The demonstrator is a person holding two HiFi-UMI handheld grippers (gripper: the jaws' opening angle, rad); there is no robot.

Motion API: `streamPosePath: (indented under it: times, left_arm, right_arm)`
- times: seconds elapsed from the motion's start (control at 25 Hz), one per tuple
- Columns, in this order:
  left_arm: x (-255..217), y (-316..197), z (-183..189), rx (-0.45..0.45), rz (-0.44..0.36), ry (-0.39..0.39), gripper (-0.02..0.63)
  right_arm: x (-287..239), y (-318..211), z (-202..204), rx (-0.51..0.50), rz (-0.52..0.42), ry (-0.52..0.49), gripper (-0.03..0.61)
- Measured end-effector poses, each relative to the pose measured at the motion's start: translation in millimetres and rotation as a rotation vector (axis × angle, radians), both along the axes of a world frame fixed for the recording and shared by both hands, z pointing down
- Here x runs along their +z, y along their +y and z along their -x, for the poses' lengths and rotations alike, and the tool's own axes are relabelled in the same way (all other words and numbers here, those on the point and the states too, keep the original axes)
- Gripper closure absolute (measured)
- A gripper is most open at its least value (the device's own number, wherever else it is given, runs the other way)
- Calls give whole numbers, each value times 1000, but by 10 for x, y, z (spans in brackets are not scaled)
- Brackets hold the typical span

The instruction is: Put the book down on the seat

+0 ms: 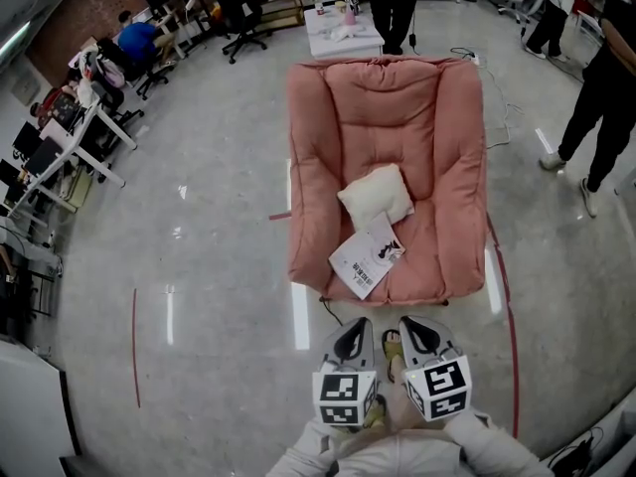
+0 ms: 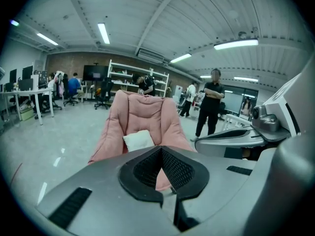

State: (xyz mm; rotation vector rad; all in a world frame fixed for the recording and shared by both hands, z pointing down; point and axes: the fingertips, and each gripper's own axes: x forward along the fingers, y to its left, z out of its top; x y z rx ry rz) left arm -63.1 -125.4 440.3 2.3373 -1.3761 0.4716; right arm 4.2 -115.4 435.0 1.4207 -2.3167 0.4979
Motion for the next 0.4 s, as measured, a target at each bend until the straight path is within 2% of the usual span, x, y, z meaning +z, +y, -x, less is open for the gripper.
streamPosePath:
  times: [0.4]
  left_arm:
    - [-138,-7,-43,9,-29,-6,609]
  right_arm:
    - [-133,-4,-12,6,-22,-4,572]
